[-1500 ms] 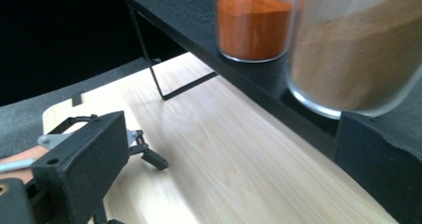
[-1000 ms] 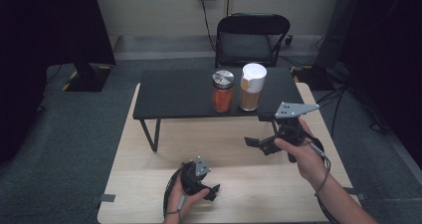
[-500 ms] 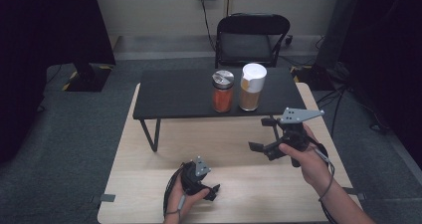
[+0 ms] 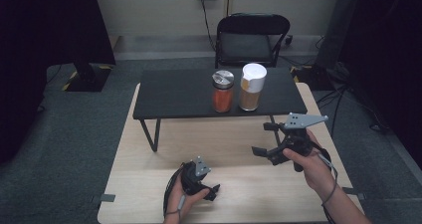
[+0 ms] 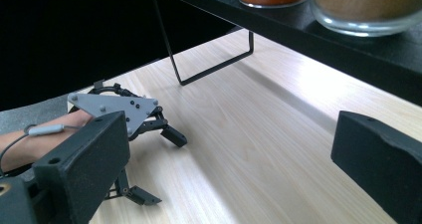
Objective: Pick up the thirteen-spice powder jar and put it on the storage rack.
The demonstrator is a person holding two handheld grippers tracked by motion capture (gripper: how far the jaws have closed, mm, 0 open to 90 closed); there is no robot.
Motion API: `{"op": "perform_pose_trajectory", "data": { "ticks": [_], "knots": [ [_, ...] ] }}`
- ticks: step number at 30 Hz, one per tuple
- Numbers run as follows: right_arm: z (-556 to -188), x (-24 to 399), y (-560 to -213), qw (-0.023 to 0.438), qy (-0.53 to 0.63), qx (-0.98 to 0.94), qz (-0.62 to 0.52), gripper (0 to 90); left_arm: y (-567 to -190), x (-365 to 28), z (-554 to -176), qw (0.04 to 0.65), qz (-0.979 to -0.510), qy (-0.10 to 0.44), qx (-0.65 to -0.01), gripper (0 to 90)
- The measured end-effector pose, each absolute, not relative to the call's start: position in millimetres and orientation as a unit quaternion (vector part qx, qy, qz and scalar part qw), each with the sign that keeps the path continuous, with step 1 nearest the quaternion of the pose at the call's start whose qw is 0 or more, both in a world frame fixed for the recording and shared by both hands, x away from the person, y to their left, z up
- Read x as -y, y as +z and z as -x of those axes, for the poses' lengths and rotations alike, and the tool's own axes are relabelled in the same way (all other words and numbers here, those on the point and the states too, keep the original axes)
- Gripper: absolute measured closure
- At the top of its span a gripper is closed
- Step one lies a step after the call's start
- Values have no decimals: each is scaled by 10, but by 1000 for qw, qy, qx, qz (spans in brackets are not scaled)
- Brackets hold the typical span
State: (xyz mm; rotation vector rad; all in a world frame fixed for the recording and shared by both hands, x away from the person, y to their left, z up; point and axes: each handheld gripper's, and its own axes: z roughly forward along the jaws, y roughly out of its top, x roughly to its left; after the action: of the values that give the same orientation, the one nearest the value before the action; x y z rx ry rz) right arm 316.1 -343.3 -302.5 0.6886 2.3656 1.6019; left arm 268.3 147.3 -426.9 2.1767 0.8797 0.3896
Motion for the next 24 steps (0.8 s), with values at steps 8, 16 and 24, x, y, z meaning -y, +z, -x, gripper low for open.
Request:
{"op": "perform_pose_trajectory", "data": {
  "ticks": [8,16,24],
  "knots": [
    [-3119,3518,-3106,101,546,-796,-240,9,-4269,-1472,-2683,372,-849,152,-343,1],
    [-3107,3583,-3190,100,546,-794,-247,10,-4269,-1473,-2683,372,-849,152,-343,1],
    [-3099,3605,-3236,102,542,-796,-249,10,-4269,-1472,-2683,372,-849,152,-343,1]
  ]
}}
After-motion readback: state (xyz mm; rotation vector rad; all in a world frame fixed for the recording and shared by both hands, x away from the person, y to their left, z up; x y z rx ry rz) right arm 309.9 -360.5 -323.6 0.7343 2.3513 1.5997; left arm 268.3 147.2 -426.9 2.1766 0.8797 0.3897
